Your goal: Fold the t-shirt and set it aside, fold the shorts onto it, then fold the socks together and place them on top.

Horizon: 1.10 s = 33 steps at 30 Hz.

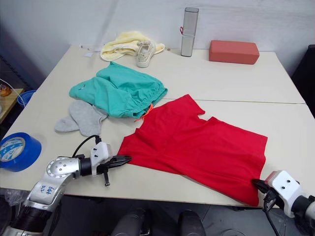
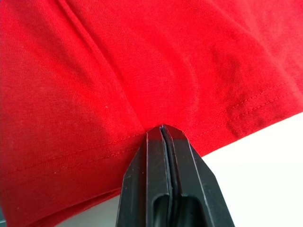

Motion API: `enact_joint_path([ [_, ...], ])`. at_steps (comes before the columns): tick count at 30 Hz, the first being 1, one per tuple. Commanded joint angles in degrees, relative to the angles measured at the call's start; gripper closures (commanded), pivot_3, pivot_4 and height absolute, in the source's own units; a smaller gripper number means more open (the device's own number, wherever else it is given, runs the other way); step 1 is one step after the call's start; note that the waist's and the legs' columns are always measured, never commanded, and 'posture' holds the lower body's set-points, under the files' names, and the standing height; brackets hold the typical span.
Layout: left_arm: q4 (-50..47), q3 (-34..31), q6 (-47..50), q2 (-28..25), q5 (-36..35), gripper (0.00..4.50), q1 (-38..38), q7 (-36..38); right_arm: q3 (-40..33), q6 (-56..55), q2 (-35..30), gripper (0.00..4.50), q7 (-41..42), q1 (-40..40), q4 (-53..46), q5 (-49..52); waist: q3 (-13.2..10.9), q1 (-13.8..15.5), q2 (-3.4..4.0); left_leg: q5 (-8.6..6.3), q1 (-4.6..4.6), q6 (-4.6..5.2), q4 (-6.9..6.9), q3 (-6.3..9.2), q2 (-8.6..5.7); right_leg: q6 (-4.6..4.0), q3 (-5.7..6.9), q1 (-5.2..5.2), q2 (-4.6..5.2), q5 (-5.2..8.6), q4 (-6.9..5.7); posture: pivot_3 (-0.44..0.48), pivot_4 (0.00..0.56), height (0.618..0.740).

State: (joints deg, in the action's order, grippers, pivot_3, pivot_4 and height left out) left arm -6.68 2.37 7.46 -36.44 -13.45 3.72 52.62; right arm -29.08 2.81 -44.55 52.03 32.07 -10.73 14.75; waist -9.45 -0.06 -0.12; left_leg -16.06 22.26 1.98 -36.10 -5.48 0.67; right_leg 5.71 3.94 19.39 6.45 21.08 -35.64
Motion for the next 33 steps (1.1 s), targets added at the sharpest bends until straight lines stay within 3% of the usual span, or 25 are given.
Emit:
enact_joint_path([
  [1, -4.3, -3.8, -1.3, 0.6, -5.8, 4.50, -0.8, 1.8, -5.1, 0.8, 1.5, 4.48, 4.3, 0.6, -2.9, 9.2, -0.1, 0.0, 0.00, 0.00, 0.03, 0.00, -0.01, 0.00, 0.00, 0.00, 0.00, 0.01, 0.00, 0.00, 0.01, 0.000, 0.150, 0.740],
  [5, -7.3, -5.2, 1.5, -0.9, -9.6, 4.50, -2.0, 4.0, -8.1, 6.5, 1.5, 3.94, 10.8, 4.8, -9.2, 19.6, -0.3, 0.1, 0.08, -0.01, 0.05, 0.06, 0.01, 0.04, 0.00, 0.00, 0.01, 0.01, 0.00, 0.00, 0.03, 0.000, 0.150, 0.740],
  [11, -9.2, -5.2, 2.2, -3.3, -10.7, 2.67, -3.1, 6.8, -10.4, 13.5, -2.4, 1.88, 14.5, 7.7, -11.3, 22.0, -0.3, -0.1, 0.00, -0.04, 0.05, 0.10, -0.02, 0.00, 0.01, 0.00, -0.04, 0.00, 0.01, 0.00, 0.08, 0.000, 0.150, 0.740],
  [14, -7.6, -3.9, -2.0, -4.2, -7.7, 1.78, -2.7, 8.3, -8.4, 9.3, -4.5, 0.93, 17.9, 8.6, -10.2, 16.6, -0.3, 0.0, 0.01, -0.06, 0.05, 0.06, 0.02, 0.00, 0.01, -0.01, -0.05, 0.02, 0.01, 0.01, 0.11, 0.000, 0.150, 0.740],
  [16, -5.9, -3.4, -4.7, -4.4, -5.8, 1.74, -2.0, 8.6, -6.7, 4.9, -3.6, 0.17, 17.9, 7.4, -9.5, 13.4, -0.4, 0.0, 0.00, -0.05, 0.06, 0.06, 0.04, 0.00, 0.01, -0.04, -0.04, 0.05, 0.01, 0.02, 0.11, 0.000, 0.150, 0.740],
  [26, 0.2, -3.0, -13.3, -7.4, 2.3, 1.74, -0.1, 8.8, -2.6, -7.0, 2.2, 0.04, 13.1, 8.1, -9.2, 2.4, -0.4, 0.0, -0.01, -0.04, 0.09, 0.04, 0.04, -0.01, 0.00, -0.04, 0.00, 0.08, 0.01, 0.02, 0.11, 0.000, 0.150, 0.740],
  [33, 5.9, 1.5, -16.2, -6.4, 9.1, 1.74, 3.8, 6.5, 1.8, -15.3, 3.2, 0.04, 6.5, 6.9, -3.9, -9.0, -0.4, 0.1, -0.01, -0.18, 0.08, -0.25, 0.05, -0.01, 0.00, -0.04, -0.01, 0.11, 0.01, 0.02, 0.09, 0.000, 0.150, 0.740],
])
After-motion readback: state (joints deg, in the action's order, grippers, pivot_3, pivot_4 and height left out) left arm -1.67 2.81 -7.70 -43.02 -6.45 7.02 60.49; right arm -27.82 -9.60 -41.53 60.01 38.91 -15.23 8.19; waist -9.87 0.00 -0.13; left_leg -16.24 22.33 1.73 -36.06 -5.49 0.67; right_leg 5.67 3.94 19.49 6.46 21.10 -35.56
